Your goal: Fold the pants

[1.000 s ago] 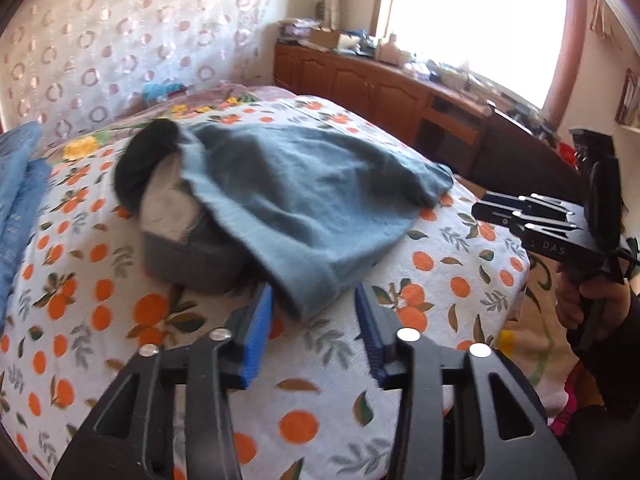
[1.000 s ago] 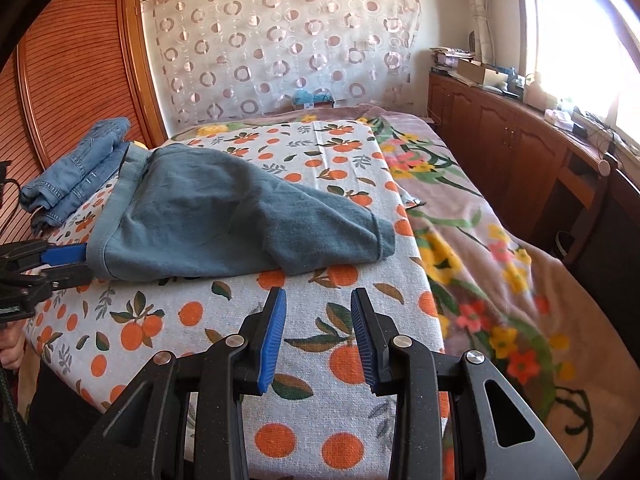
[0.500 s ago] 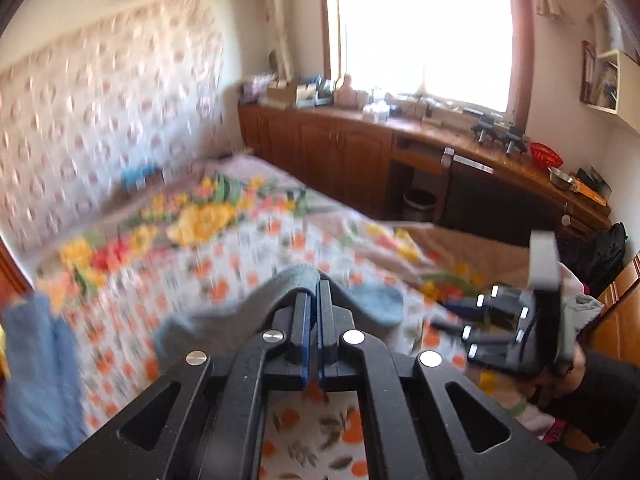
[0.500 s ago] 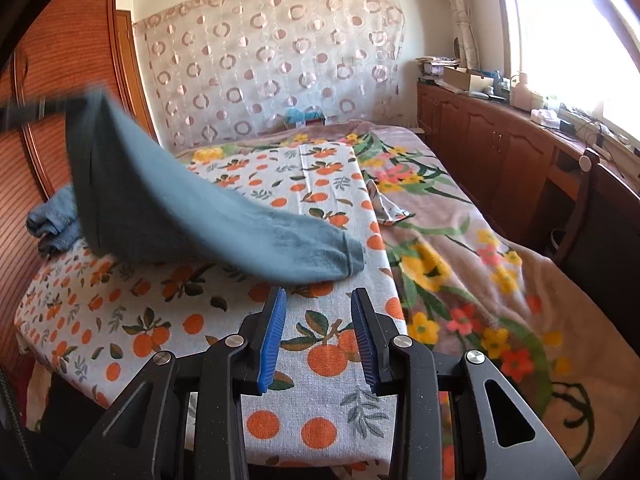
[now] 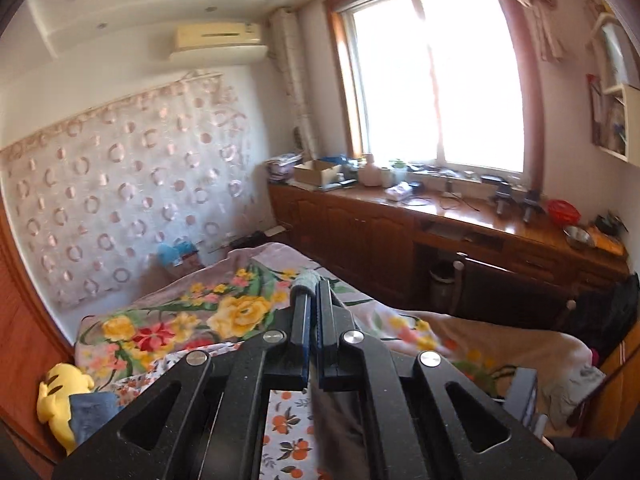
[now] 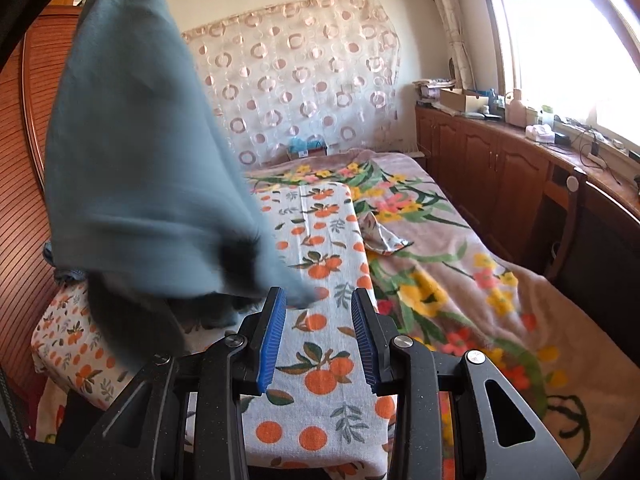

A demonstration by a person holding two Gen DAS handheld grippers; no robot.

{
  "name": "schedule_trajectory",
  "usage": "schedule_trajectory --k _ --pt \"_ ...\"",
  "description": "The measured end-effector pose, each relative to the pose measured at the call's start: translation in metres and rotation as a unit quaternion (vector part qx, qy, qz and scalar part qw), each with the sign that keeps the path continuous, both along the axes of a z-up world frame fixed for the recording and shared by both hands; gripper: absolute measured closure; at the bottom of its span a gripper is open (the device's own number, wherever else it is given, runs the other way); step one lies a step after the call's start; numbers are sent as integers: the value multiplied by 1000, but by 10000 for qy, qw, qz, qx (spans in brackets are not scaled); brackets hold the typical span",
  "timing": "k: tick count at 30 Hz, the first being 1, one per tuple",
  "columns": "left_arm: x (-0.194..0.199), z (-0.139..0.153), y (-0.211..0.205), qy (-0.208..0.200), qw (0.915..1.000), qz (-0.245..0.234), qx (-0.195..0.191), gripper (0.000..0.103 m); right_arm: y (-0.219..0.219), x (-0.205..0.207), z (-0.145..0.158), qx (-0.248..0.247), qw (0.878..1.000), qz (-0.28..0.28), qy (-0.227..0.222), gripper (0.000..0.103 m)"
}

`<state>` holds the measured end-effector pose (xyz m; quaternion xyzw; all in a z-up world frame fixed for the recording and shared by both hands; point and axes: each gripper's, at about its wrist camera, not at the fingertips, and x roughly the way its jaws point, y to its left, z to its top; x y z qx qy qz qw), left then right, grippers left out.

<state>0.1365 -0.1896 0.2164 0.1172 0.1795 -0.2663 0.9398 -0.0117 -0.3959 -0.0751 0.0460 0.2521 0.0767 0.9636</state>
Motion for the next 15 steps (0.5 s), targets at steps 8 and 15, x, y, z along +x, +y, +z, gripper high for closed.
schedule_trajectory --k 8,15 --pt "57 -102 92 962 9901 1021 -65 100 20 14 -21 -23 9998 146 142 67" --pt "70 -236 177 2068 9597 1879 -285 100 51 35 -44 -138 9974 512 479 67"
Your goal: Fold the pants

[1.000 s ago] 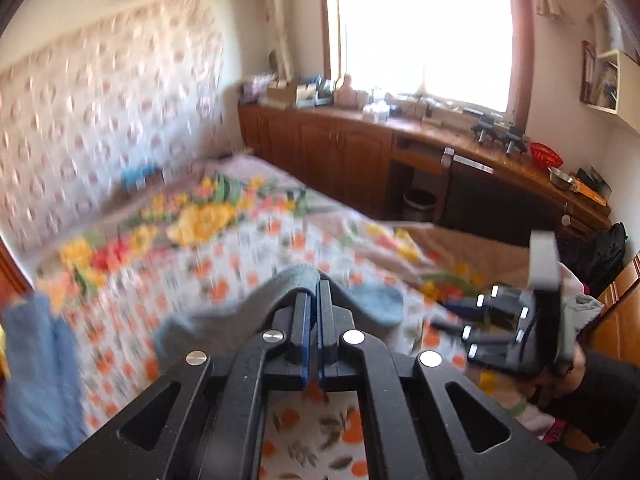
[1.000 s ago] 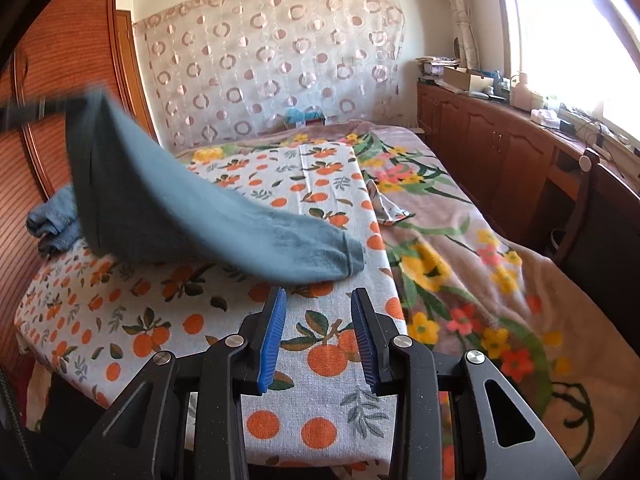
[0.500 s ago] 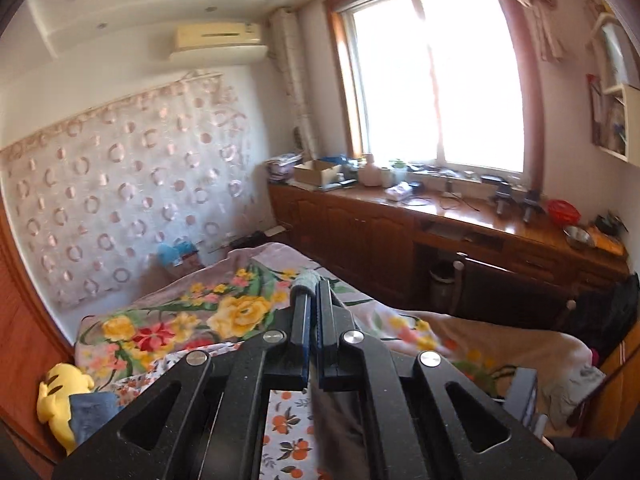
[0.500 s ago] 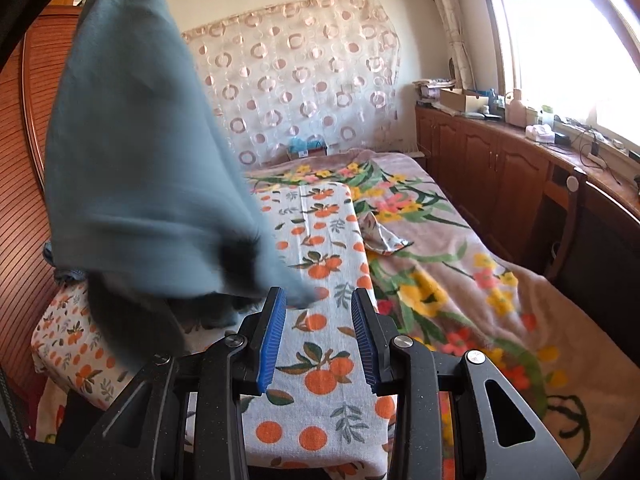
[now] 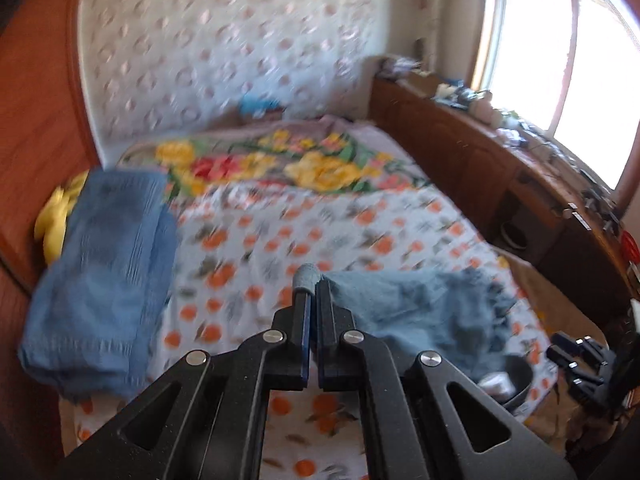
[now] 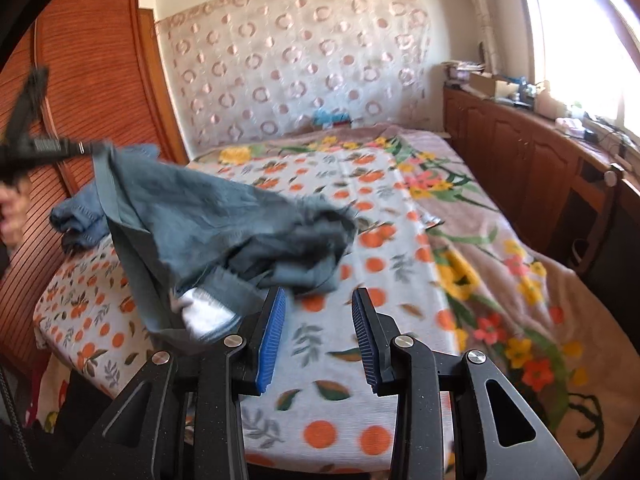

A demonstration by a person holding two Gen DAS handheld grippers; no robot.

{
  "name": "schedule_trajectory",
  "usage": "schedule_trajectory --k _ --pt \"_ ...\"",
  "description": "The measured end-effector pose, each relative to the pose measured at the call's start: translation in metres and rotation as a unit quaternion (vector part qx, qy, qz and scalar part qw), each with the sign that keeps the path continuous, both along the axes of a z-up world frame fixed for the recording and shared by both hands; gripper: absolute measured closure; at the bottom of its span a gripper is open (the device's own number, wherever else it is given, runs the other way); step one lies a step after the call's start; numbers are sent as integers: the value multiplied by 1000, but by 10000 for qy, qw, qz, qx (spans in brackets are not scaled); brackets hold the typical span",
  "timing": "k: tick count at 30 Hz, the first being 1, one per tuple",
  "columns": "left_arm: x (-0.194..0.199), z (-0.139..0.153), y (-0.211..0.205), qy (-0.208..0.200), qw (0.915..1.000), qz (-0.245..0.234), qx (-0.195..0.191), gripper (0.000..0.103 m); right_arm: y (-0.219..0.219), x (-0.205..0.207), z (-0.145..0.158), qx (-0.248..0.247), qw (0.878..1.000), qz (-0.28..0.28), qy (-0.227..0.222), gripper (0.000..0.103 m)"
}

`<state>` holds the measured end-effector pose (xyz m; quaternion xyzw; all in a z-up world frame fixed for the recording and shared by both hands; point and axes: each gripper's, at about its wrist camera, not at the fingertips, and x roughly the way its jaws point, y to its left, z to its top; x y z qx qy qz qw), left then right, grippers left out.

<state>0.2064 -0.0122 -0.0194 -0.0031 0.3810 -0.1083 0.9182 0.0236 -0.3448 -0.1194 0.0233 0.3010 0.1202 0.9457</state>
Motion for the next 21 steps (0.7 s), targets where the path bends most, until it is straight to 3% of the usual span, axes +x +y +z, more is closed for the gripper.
schedule_trajectory --k 4,10,15,21 --pt "-3 -42 19 349 9991 226 -107 100 16 15 -5 77 9993 303 219 67" --pt "-5 -64 23 527 9979 229 -283 100 27 33 -6 -113 9980 520 349 67" --pt "-11 -78 35 526 9981 225 -227 82 28 51 -10 -302 9965 516 589 67" --pt "-29 -83 41 433 9990 114 -35 72 36 63 -18 -279 9943 664 786 67"
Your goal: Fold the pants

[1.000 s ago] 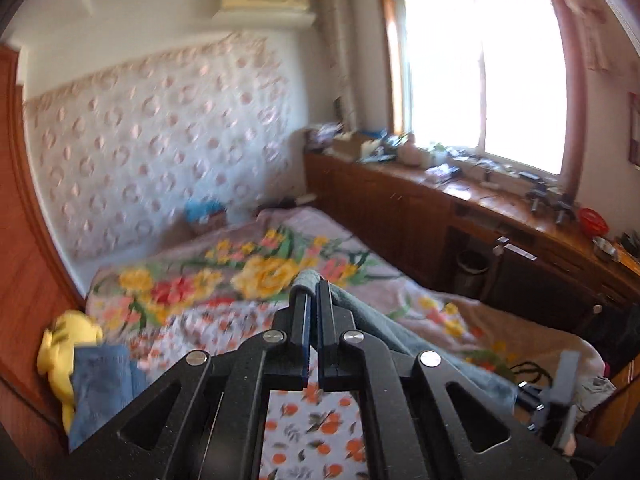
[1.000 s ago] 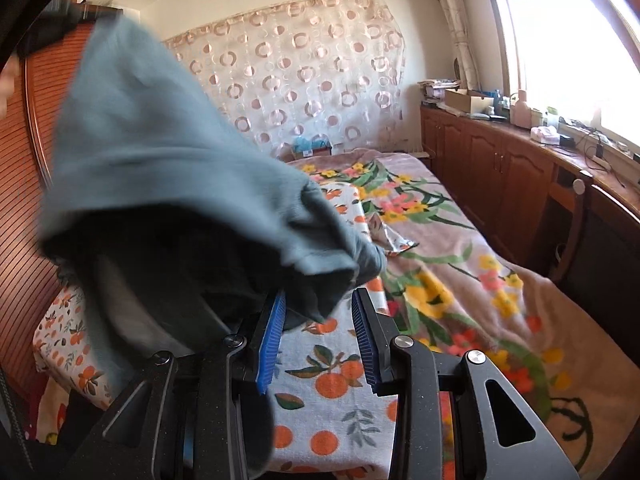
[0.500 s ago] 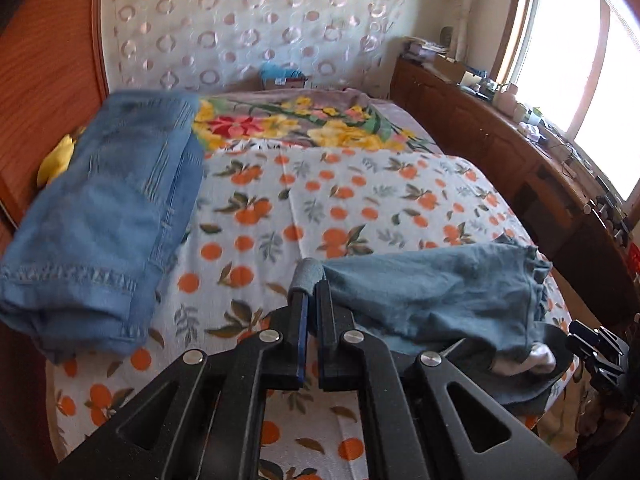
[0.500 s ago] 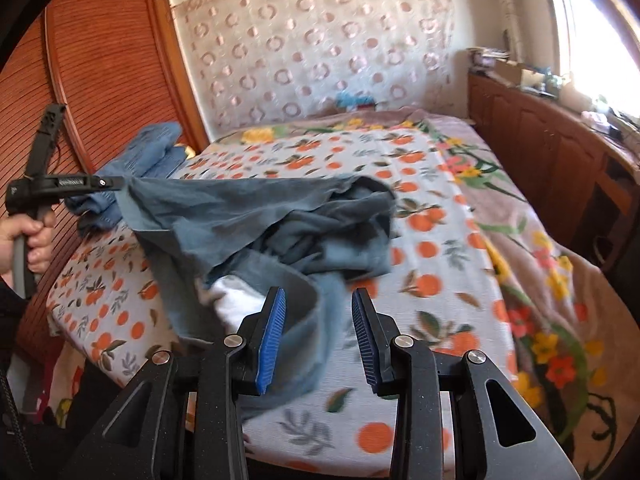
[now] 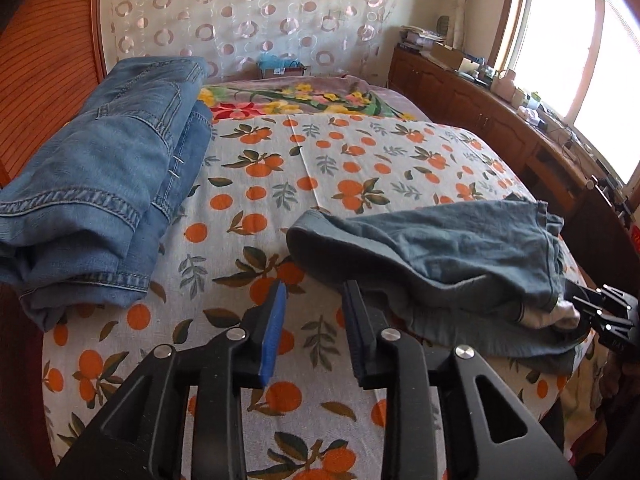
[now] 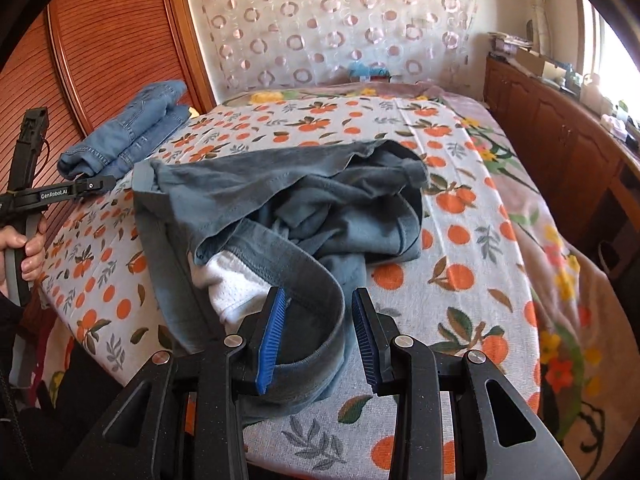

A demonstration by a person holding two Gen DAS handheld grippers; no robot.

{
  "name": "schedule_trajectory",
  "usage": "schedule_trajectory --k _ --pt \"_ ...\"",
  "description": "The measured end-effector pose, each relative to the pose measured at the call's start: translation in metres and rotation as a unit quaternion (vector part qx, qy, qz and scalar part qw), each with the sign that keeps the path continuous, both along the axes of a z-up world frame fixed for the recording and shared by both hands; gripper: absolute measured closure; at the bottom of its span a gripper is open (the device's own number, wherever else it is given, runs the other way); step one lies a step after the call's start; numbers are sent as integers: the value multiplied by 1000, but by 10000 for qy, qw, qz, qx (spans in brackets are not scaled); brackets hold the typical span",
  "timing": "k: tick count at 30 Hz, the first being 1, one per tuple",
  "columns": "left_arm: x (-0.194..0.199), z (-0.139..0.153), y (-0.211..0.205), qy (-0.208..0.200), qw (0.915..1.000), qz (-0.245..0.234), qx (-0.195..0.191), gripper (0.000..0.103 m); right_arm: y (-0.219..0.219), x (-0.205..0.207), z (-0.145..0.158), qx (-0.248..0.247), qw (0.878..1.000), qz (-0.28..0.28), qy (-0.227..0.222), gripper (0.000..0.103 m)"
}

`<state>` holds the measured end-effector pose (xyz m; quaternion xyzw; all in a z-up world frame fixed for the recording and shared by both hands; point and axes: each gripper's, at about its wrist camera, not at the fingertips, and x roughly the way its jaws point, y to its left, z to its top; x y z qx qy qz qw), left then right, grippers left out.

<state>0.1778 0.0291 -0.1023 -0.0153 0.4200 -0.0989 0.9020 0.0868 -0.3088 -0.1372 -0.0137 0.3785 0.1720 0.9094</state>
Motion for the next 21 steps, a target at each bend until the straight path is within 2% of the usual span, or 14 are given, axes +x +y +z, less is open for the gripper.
schedule_trajectory --k 2,6,7,13,21 --pt "-2 -1 -2 -56 9998 -77 155 71 -1 1 -1 60 10000 42 50 71" --pt "0 -1 -4 -72 9994 -204 272 67 -3 -4 -1 156 9995 248 119 96" --pt "2 -1 -5 -81 9992 -244 307 66 -4 -8 0 150 9993 312 110 99" --pt "12 -5 -18 -86 9968 -432 673 63 -18 -17 13 206 9993 296 -35 100" --pt "26 -7 -33 -54 9934 -725 888 63 -48 -35 50 158 9972 -207 -703 100"
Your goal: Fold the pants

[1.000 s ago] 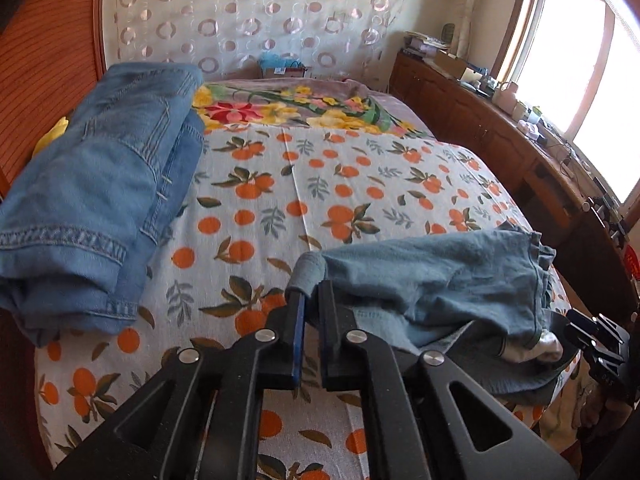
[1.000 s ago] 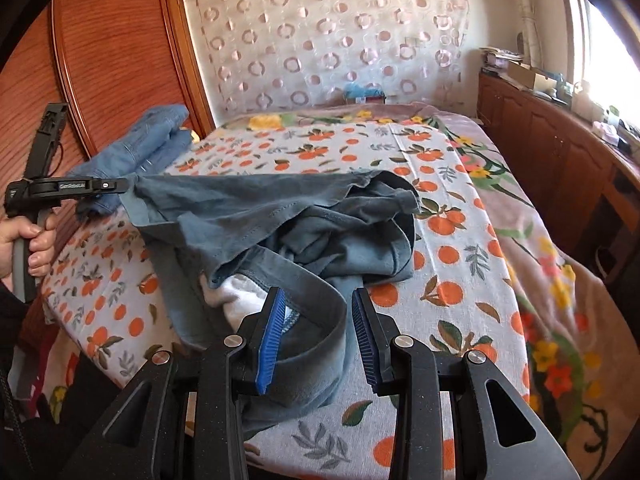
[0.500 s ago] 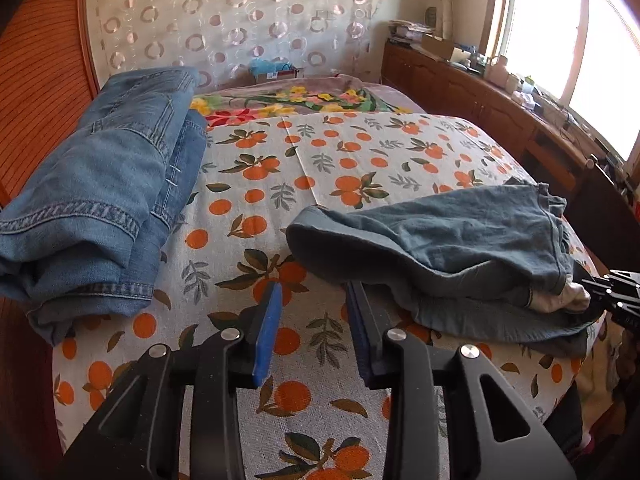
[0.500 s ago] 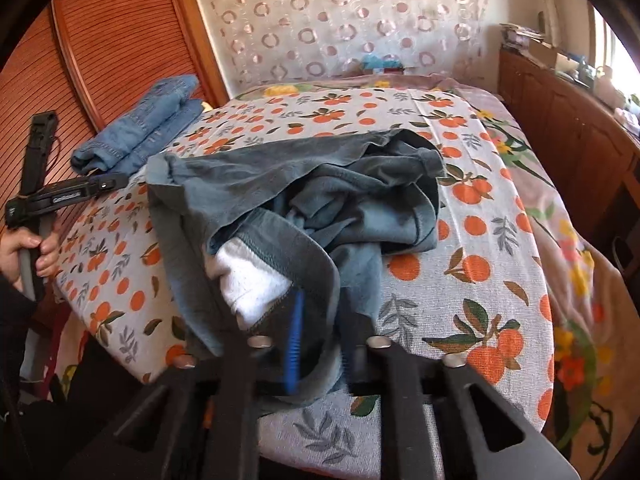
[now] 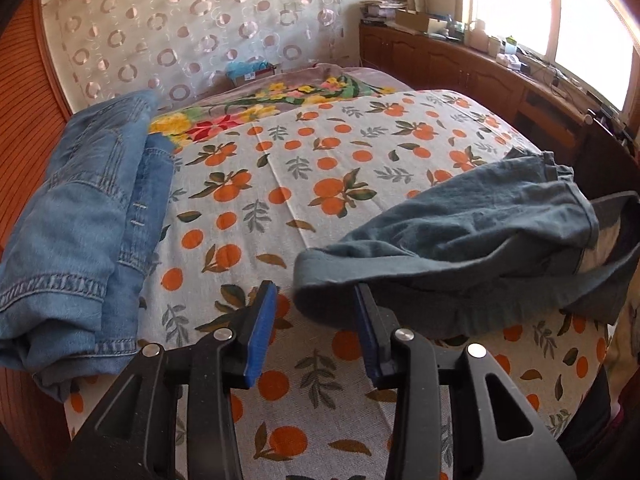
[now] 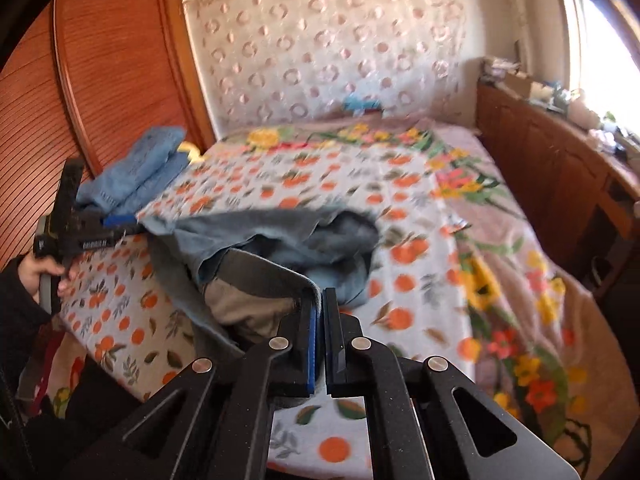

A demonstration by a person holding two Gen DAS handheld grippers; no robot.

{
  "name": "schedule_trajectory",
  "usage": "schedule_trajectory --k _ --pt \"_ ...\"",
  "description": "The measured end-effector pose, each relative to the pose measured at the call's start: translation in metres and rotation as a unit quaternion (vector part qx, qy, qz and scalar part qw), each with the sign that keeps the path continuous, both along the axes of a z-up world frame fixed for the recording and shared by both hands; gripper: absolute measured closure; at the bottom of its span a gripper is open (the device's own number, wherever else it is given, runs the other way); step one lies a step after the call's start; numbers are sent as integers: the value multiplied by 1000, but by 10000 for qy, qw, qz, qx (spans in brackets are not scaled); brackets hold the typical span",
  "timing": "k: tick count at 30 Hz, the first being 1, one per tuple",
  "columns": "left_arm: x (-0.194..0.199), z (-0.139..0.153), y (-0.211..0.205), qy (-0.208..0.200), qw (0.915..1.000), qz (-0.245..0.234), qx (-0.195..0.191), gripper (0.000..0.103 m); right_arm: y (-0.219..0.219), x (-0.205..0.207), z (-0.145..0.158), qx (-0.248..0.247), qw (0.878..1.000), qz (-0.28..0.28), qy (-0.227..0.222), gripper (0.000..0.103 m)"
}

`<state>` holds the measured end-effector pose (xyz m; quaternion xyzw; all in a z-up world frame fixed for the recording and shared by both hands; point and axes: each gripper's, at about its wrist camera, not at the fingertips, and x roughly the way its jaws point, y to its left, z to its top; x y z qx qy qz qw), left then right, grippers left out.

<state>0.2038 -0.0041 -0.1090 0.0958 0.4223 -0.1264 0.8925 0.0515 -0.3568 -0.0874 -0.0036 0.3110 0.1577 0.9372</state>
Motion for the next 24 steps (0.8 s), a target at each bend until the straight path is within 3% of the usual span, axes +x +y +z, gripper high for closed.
schedule_trajectory --k 15,20,24 --pt "-3 12 -49 -181 9964 -785 257 63 -4 -17 5 68 9999 -91 -1 100" --pt "1 4 -54 34 9954 -909 296 63 -9 -14 6 83 9999 -85 20 100" --pt "1 0 -52 100 9959 -861 267 90 -11 -11 3 93 9999 -82 36 100"
